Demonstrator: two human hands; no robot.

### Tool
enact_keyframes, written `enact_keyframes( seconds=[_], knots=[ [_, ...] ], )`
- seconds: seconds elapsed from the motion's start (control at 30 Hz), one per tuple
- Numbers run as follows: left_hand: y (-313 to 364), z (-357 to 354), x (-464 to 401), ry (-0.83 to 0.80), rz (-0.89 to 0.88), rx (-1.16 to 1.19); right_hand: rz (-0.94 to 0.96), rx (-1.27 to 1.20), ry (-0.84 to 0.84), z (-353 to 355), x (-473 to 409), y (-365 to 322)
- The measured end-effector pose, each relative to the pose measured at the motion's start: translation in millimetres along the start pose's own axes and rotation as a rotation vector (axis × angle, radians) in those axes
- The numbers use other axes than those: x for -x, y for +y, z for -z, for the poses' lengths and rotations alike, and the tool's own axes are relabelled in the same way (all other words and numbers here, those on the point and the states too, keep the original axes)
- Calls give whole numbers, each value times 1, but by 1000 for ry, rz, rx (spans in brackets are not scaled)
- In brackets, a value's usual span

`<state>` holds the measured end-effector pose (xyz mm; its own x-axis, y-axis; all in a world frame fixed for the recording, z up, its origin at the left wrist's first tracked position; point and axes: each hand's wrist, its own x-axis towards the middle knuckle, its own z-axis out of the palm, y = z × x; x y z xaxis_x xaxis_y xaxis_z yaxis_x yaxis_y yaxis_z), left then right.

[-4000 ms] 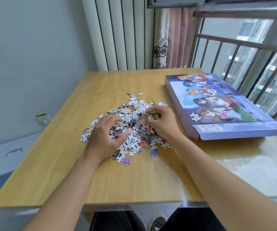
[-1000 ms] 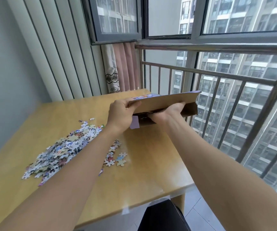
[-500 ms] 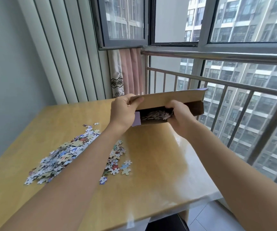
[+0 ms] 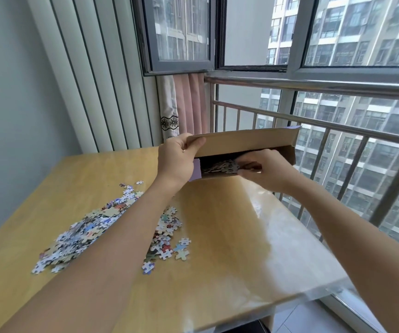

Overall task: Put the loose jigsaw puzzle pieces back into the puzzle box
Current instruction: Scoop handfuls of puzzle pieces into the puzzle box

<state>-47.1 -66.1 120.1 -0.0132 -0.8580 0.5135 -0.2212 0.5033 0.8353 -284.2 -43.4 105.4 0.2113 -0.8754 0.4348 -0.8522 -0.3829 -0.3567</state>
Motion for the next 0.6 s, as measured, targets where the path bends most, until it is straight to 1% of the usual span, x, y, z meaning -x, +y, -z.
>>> enact_keyframes(
  seconds=[0.03, 0.07, 0.1, 0.17, 0.23, 0.3, 0.4, 0.43, 0.5, 0.6],
  knots=[
    [1, 1, -1, 4, 4, 6, 19, 38, -61, 0, 3, 1],
    [1, 2, -2, 12, 5, 12, 28, 122, -85, -1, 5, 2],
    [3, 3, -3, 23, -2, 21, 49, 209, -54, -2, 5, 2],
    [8, 5, -7, 58, -39, 54, 155, 309, 128, 1, -2, -3],
    [18, 9, -16, 81, -97, 61, 253, 340, 322, 16, -16, -12],
    [32, 14, -30, 45, -118, 28, 297, 341, 444, 39, -34, -25],
    [49, 24, -46, 14, -79, -3, 322, 382, 427, 64, -53, -43],
    [53, 27, -49, 16, -67, 8, 354, 381, 450, 68, -55, -46],
    [58, 31, -54, 9, -58, 32, 379, 299, 504, 74, -56, -50],
    [59, 34, -55, 27, -63, 45, 411, 296, 479, 74, -58, -52]
  ],
)
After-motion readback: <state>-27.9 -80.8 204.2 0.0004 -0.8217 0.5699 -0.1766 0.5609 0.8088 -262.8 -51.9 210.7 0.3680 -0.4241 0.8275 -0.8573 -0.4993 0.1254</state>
